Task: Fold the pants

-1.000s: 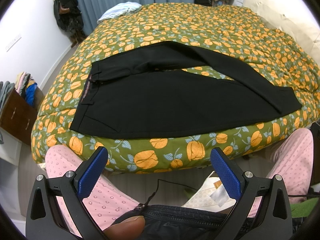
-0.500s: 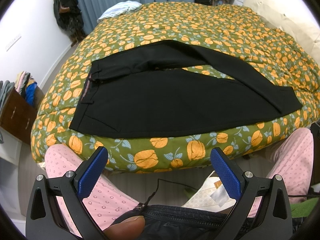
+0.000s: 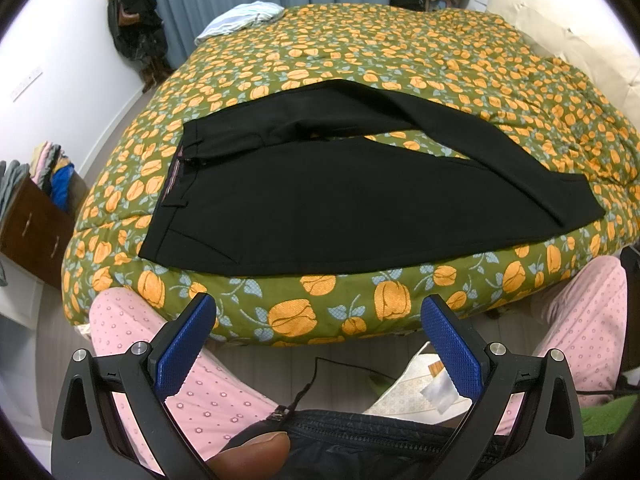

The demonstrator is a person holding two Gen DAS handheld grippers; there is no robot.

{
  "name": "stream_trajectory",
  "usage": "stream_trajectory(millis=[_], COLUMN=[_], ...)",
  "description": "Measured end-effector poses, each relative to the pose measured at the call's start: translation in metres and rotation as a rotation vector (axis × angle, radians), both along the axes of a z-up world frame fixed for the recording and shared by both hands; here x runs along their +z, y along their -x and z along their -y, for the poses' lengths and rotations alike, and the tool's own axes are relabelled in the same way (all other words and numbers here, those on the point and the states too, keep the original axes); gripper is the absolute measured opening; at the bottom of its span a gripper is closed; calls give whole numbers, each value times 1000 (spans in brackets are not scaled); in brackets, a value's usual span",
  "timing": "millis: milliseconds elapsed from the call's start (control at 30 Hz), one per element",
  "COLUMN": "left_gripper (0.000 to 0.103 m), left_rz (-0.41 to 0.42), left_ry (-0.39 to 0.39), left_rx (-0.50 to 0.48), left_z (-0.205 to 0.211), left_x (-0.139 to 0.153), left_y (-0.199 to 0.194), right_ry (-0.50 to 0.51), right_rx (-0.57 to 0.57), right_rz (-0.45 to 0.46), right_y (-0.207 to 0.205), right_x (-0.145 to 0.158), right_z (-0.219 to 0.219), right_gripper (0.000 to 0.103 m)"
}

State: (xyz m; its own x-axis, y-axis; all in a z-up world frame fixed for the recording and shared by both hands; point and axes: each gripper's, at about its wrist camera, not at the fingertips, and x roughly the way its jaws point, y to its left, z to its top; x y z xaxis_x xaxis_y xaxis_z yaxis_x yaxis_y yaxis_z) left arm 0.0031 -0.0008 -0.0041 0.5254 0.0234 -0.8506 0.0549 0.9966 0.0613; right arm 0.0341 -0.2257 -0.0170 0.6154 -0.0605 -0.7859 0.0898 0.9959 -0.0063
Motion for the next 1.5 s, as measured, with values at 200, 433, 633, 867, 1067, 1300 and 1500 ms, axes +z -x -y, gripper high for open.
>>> stream_trajectory(millis=[200, 433, 633, 867, 1067, 1300, 1500], left_gripper=[102, 102, 102, 102, 102, 102, 102], left_rz=[0, -1, -2, -5, -5, -6, -5], left_ry=[0, 0, 0, -1, 0, -1, -7], left_rx=[0, 0, 0, -1, 0, 0, 0], left_z=[0, 0, 0, -4, -3, -4, -6], left_x=[0, 0, -1, -7, -5, -6, -6], left_y=[0, 0, 0, 4, 2, 2, 3], right_ry=[2, 2, 3, 3, 3, 3, 3], right_rx=[3, 2, 3, 8, 8, 9, 11], right_rz=[-2, -2, -4, -9, -11, -12, -14], right_y=[-2, -2, -2, -2, -3, -3, -4], right_x=[0, 0, 0, -1, -2, -3, -3], right_z=[-2, -2, -4, -9, -10, -10, -10], right_gripper=[103, 103, 103, 103, 103, 103, 103])
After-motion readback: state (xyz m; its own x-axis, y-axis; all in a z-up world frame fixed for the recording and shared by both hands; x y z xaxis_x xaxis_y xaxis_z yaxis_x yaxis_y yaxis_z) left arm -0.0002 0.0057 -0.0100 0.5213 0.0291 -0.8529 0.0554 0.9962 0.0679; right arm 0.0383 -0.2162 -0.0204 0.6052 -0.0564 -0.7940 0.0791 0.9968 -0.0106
